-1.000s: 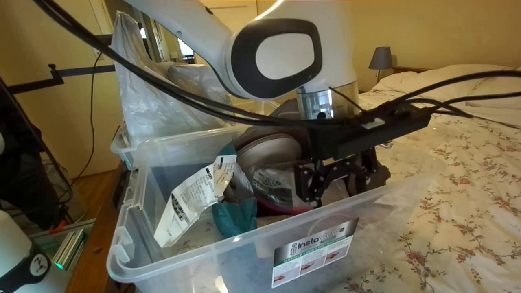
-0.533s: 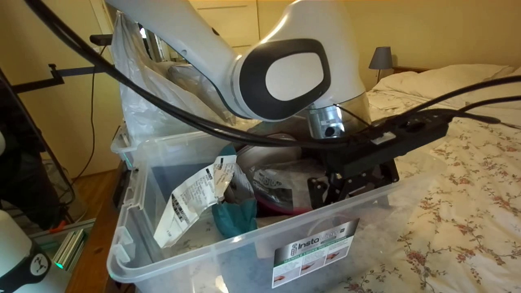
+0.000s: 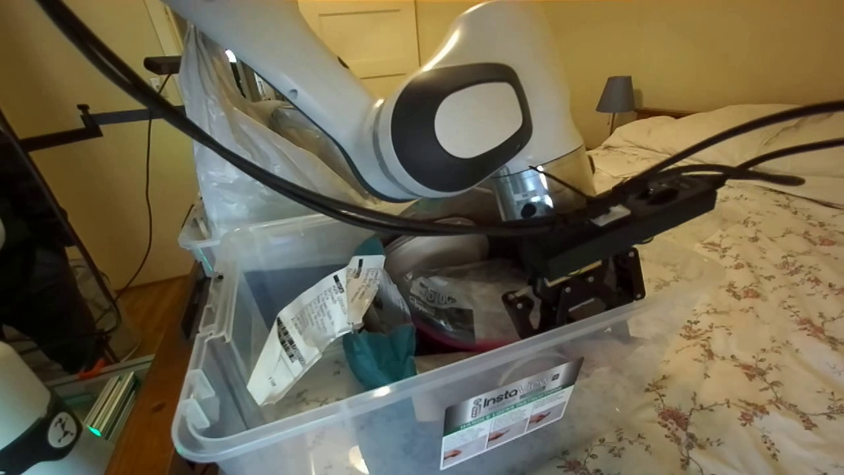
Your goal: Put the green bag inside the basket
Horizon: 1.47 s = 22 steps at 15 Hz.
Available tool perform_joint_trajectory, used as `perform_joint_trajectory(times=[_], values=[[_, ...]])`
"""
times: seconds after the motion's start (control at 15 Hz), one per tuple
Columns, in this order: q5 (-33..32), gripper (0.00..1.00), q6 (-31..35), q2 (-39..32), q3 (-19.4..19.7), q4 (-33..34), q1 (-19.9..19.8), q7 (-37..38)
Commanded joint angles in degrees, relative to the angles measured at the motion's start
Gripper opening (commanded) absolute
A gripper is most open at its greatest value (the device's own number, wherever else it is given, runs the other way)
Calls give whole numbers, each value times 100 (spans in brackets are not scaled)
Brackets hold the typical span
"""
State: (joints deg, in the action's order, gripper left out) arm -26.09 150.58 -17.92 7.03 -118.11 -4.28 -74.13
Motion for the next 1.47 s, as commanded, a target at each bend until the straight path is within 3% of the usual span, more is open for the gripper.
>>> perform_joint_trajectory(times=[0.0,0.2,0.4,0.73,0.93,1.0,1.07,1.27,1.4], values=[[-758,46,195,-148,236,184,190,933],[-939,25,141,-143,145,208,157,1244],[-284,3,200,26,-175,169,-69,1057],[579,0,1092,644,-505,-85,-217,1069],[293,0,1233,904,-405,-51,-87,1077],[-245,26,1096,973,-187,-51,20,1250],[-716,28,1046,1042,-23,-90,62,1400],[-2155,47,634,1137,415,-170,158,1867],[-1453,62,240,1229,10,-660,-138,1049]])
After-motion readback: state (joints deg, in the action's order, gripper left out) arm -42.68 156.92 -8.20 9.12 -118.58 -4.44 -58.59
